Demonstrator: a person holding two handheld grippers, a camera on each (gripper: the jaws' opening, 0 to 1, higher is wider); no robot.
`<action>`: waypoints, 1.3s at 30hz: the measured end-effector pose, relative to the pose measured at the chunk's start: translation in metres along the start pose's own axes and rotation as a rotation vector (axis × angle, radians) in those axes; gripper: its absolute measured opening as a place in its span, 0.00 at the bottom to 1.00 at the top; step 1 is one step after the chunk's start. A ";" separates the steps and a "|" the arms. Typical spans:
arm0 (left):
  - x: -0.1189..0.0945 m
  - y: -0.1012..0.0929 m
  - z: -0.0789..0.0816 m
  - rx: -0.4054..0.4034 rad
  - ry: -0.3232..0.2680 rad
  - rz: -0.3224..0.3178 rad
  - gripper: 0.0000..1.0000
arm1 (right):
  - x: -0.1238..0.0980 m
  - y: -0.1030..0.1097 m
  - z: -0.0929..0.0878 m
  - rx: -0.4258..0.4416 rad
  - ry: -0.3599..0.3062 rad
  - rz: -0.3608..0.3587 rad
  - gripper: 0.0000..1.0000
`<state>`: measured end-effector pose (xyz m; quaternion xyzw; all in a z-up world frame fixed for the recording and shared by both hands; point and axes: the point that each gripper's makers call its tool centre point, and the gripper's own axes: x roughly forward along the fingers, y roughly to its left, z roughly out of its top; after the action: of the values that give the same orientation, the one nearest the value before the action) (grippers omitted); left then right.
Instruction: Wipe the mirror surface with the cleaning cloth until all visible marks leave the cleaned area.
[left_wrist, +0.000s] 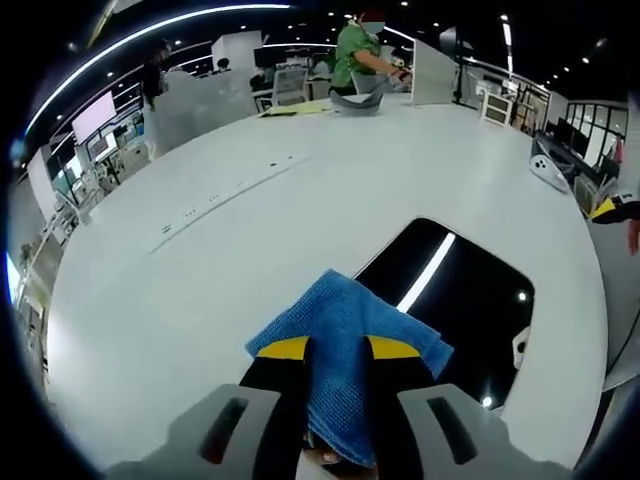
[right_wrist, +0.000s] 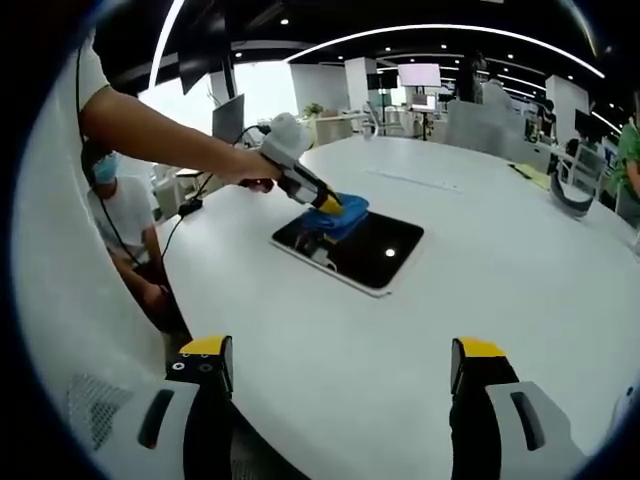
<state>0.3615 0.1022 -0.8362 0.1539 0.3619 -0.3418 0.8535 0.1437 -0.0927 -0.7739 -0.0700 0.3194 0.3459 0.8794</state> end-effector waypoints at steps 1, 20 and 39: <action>0.000 0.000 0.000 -0.002 -0.001 -0.001 0.19 | 0.000 0.000 0.000 -0.001 -0.001 0.000 0.90; 0.009 -0.011 0.011 0.000 -0.007 -0.011 0.19 | 0.002 -0.002 -0.001 0.001 0.004 0.005 0.90; 0.023 -0.019 0.021 -0.005 -0.014 -0.022 0.20 | 0.002 -0.003 0.000 -0.001 0.003 0.011 0.89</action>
<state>0.3706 0.0669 -0.8382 0.1452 0.3586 -0.3514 0.8526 0.1470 -0.0940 -0.7761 -0.0694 0.3211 0.3508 0.8769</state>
